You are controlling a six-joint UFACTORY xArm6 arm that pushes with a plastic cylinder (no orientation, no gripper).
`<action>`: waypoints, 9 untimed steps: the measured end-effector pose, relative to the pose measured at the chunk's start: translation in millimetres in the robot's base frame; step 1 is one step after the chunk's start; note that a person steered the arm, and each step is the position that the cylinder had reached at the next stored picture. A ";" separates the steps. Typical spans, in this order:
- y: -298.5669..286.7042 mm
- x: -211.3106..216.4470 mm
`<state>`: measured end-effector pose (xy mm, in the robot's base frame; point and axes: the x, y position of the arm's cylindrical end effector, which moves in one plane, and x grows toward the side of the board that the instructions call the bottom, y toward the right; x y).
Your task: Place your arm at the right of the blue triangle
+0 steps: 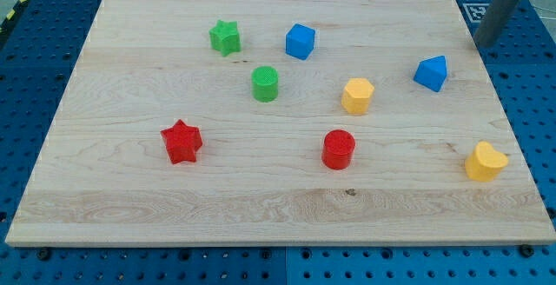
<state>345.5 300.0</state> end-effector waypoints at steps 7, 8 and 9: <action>-37.1 81.5; -47.4 81.5; -47.4 81.5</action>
